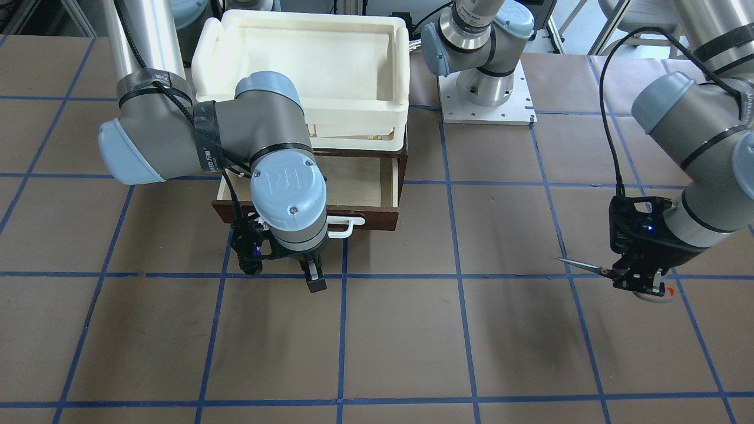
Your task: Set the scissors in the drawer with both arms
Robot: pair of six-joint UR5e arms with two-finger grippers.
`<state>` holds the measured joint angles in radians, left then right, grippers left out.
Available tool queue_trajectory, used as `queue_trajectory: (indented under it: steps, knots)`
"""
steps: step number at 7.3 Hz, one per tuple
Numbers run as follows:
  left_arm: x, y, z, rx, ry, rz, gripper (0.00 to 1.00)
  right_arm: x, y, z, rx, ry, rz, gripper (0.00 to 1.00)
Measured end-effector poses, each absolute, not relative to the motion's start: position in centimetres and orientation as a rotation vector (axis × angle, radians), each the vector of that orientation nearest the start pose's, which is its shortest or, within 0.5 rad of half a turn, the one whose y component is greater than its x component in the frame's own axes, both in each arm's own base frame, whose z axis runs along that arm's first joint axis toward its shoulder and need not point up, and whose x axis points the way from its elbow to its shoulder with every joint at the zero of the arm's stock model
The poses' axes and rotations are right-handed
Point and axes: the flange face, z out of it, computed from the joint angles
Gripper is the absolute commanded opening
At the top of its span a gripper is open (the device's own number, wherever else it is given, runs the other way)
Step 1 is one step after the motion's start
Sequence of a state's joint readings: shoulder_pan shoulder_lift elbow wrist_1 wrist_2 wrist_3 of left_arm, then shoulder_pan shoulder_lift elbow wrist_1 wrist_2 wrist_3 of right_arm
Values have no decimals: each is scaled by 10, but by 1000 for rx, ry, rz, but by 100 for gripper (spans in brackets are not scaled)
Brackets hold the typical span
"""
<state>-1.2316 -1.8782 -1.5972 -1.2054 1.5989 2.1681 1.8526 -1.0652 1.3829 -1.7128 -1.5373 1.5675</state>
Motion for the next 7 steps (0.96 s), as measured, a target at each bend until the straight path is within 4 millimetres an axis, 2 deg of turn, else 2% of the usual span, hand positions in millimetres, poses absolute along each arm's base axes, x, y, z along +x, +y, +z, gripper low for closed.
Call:
queue_trajectory:
  steps: [2, 5, 7]
  knots:
    - [54, -603, 355, -2490, -1943, -37, 0, 313, -599, 297, 1944, 2594, 203, 100]
    - [41, -597, 365, -2487, -1930, -31, 0, 312, -609, 299, 1928, 2590, 190, 100]
    - [22, -591, 377, -2499, -1920, -29, 0, 314, -618, 297, 1921, 2586, 187, 100]
